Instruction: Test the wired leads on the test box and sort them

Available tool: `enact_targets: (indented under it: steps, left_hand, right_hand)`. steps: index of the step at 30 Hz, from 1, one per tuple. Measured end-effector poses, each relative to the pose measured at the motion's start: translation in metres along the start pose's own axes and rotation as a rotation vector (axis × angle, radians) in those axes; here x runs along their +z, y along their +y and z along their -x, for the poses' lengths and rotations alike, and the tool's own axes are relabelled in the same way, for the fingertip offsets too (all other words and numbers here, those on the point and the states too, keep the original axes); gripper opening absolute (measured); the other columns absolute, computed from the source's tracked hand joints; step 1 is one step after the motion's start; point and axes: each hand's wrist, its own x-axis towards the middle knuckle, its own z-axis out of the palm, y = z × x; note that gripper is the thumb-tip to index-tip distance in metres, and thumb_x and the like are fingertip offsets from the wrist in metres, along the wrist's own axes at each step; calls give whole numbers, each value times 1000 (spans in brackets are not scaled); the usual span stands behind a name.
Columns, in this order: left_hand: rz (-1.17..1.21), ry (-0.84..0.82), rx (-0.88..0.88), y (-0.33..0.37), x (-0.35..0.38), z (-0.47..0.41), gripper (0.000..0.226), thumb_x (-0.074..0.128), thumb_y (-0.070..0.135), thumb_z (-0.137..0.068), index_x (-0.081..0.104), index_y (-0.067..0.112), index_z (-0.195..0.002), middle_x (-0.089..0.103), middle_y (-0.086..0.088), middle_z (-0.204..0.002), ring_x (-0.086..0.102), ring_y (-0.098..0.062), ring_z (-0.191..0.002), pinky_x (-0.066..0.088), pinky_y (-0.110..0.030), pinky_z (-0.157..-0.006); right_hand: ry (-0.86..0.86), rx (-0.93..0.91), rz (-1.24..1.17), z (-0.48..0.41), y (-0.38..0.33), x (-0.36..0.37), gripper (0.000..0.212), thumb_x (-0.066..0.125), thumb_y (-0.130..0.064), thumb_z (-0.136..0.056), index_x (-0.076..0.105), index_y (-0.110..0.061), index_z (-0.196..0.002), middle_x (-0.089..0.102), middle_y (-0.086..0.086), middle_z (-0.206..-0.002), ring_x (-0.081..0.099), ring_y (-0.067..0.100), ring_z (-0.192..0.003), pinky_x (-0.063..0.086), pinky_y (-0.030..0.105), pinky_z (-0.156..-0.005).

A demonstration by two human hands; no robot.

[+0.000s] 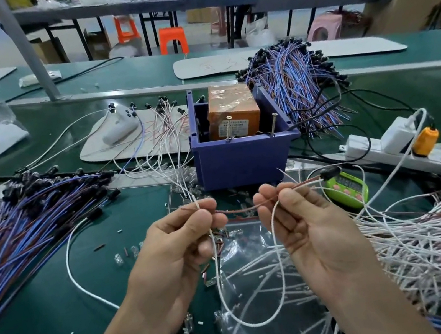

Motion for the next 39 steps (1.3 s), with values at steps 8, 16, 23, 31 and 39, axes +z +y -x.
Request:
enact_targets:
  steps: [8,16,23,31,39]
  left_hand:
    - [-338,-147,-29,-9,7,5,24,83,39,-67,72,18,-60,64,-5,-60,48,-15,-56,38,-20,-51]
    - [-348,68,119,-9,11,8,29,84,42,-59,76,15,-64,61,-4,-55,42,-6,-42,34,-15,-41]
    - [-400,94,156,1,12,6,29,90,34,-57,83,14,-77,70,-12,-62,44,-9,-41,37,-16,-41]
    - [-732,182,164,41,21,-4,36,76,3,-86,83,39,-87,81,3,-85,75,-13,-81,61,-24,-76]
    - [-1064,295,392,69,50,-41,22,90,20,-76,78,36,-69,73,20,-65,71,3,-63,57,-23,-69]
  right_hand:
    - [-328,60,526,12,11,7,28,48,8,-61,64,-14,-68,58,16,-68,48,16,-56,39,22,-50]
    - [-244,-67,613,18,15,12,17,81,-8,-64,71,-12,-77,70,11,-70,60,8,-56,47,16,-54]
    - [-246,-49,423,18,9,19,23,71,1,-65,79,-10,-83,56,1,-52,44,7,-42,38,17,-45]
    - [95,-204,423,-2,-50,8,34,64,9,-85,78,-14,-65,61,8,-58,41,18,-57,31,24,-53]
    - [15,-278,527,-34,-84,11,19,75,1,-83,72,-12,-70,49,-3,-48,34,7,-39,32,18,-38]
